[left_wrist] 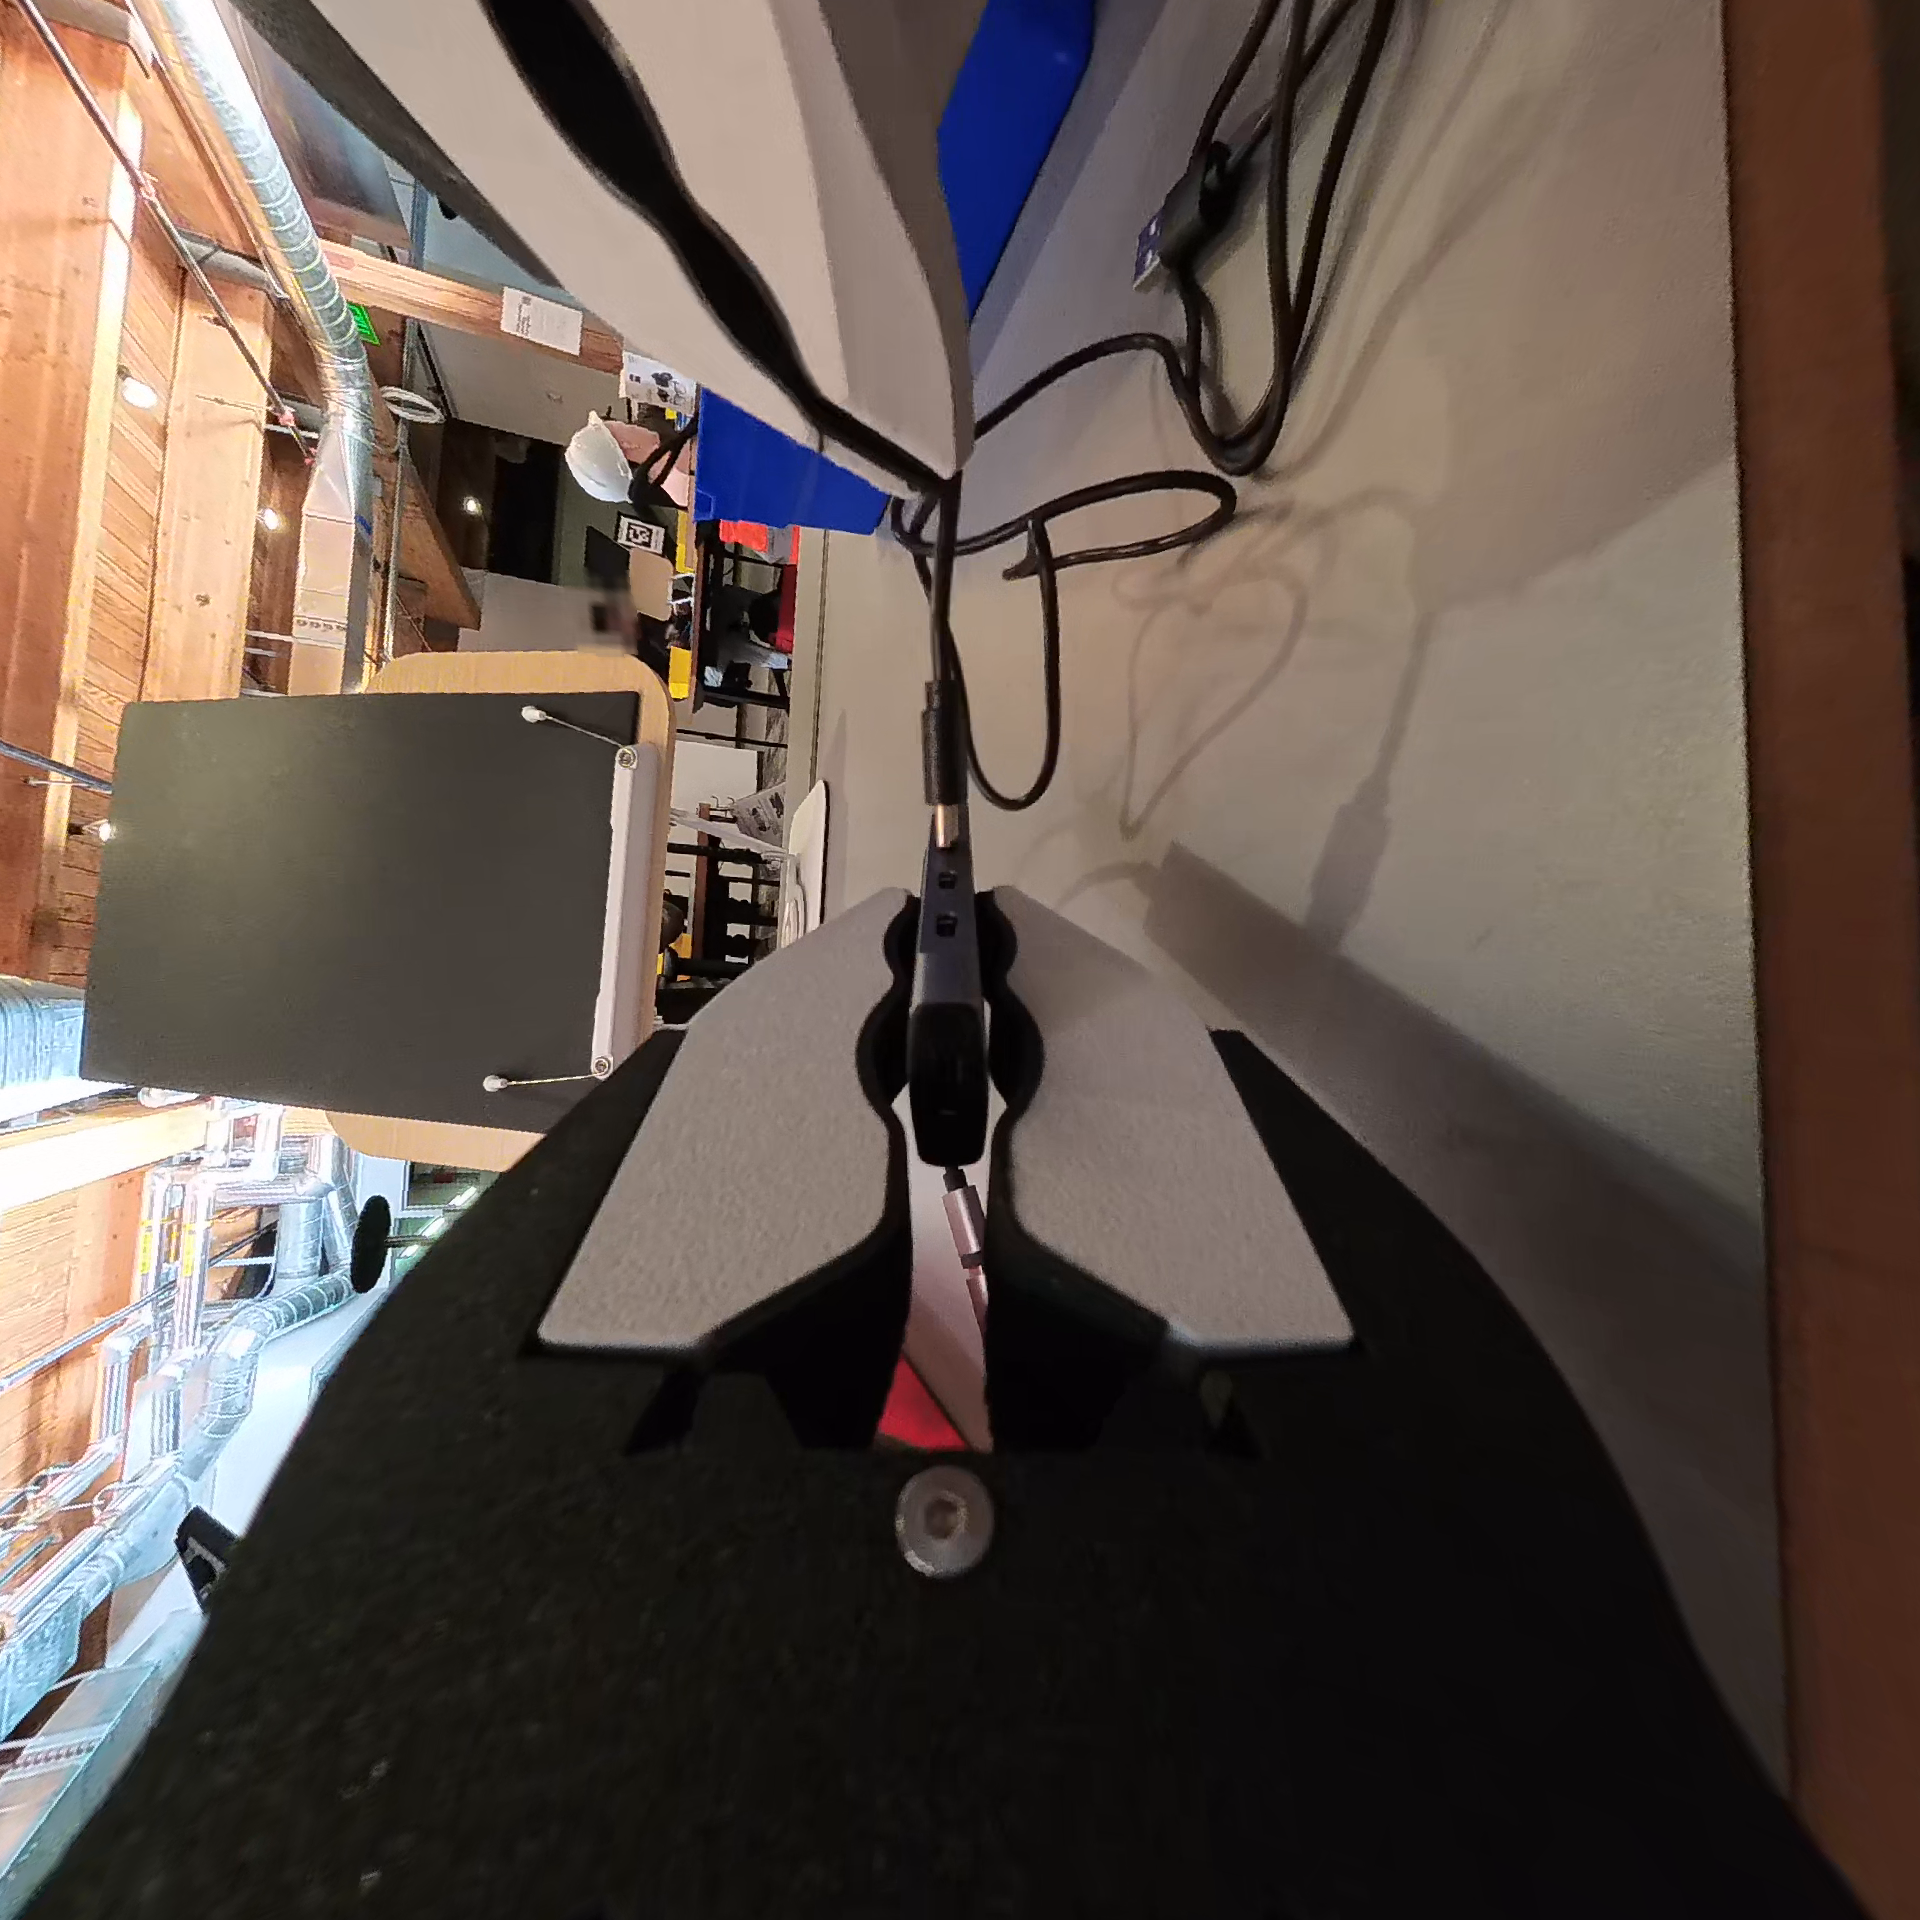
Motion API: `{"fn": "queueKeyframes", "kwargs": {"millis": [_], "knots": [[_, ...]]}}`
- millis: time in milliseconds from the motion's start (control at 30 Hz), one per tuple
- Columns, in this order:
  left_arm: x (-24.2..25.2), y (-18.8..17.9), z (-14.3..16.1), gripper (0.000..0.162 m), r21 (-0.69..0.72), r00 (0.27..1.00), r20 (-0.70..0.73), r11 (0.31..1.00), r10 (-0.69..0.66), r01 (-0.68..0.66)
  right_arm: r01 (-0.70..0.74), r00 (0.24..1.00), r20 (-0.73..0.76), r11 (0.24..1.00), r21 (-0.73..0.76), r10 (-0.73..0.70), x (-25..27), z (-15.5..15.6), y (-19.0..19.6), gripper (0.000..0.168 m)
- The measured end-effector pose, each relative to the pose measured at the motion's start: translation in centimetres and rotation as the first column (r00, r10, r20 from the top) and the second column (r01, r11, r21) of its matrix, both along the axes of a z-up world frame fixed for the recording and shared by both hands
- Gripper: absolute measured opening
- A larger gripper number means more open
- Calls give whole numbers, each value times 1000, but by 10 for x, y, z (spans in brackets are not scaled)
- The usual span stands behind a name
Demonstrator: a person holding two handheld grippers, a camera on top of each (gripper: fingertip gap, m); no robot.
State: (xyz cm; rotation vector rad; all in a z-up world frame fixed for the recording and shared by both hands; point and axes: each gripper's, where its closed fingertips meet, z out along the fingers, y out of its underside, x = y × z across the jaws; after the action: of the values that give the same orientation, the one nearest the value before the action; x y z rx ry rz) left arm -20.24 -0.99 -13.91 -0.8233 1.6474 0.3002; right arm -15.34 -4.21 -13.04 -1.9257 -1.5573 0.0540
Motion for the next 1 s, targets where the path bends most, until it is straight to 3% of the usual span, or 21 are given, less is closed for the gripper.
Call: {"fn": "queueKeyframes", "kwargs": {"millis": [367, 500, 567, 633, 700, 767, 833, 1000], "knots": [[2, 1, -1, 9, -32, 1000, 11, 999, 19, -19, -52, 987, 158, 968, 246, 13, -6, 5, 4, 0], [0, 4, -5, 10, -36, 999, -7, 999, 37, -37, -48, 986, 164, 965, 259, 5, -6, 2, 6, 0], [-2, 8, -7, 9, -47, 998, -13, 997, 54, -54, 14, 998, 62, 982, 190, -26, -5, -3, 8, 0], [-7, 14, -7, 9, -60, 996, -13, 994, 89, -89, 128, 985, -113, 992, -16, -129, -6, -11, 9, 0], [-15, 22, -5, 9, -85, 991, -5, 988, 133, -133, 171, 905, -342, 952, -255, -254, -20, -8, 6, 9], [-21, 26, -2, 10, -120, 987, 20, 980, 159, -156, 178, 802, -447, 873, -454, -397, -30, -5, 2, 19], [-24, 26, 0, 9, -150, 985, 40, 976, 167, -159, 240, 766, -440, 843, -482, -469, -28, -13, 4, 29], [-21, 23, -2, 9, -173, 988, 41, 975, 151, -142, 417, 761, -332, 812, -408, -558, -22, -44, 13, 29]]}}
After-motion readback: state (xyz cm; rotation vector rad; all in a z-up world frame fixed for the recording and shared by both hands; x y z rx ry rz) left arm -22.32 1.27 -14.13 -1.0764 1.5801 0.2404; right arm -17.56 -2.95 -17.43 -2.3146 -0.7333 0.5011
